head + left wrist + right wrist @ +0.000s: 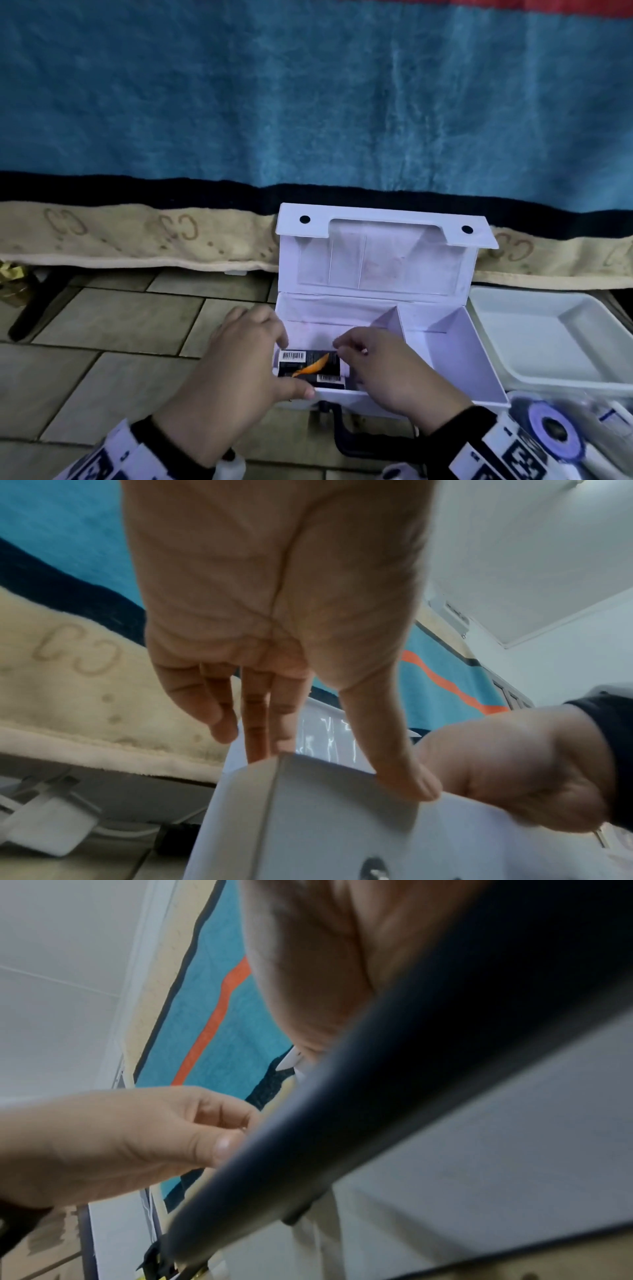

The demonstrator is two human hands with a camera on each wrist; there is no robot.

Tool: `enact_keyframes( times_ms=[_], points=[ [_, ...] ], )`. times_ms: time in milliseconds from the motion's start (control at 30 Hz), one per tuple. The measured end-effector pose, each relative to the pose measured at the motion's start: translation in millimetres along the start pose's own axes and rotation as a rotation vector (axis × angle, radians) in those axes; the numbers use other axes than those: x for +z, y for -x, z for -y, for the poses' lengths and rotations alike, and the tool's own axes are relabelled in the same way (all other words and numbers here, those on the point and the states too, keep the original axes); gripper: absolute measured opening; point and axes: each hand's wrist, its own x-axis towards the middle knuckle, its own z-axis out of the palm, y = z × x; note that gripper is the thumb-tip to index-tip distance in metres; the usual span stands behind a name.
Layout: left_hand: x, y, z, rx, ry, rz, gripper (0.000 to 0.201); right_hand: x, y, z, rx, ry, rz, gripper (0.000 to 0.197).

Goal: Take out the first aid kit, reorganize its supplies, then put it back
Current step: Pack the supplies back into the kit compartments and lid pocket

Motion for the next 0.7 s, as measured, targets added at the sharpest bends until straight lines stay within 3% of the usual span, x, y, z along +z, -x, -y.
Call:
enact_keyframes(
  times_ms=[167, 500, 700],
  points=[
    [-5.0, -4.8, -4.5, 0.172, 0.011, 0.071, 0.071, -2.4, 2.6, -3.5, -0.034, 0.070, 0.005, 0.031],
    [-2.4, -6.1, -17.0, 0.138, -0.092, 0.265, 0.033, -1.8, 1.3, -1.0, 0.028, 0.105, 0.062, 0.040],
    [2.7, -3.9, -22.1, 0.122, -0.314, 0.355, 0.037, 1.2, -3.3, 0.2, 0.093, 0.171, -0.043, 0.028]
  ],
)
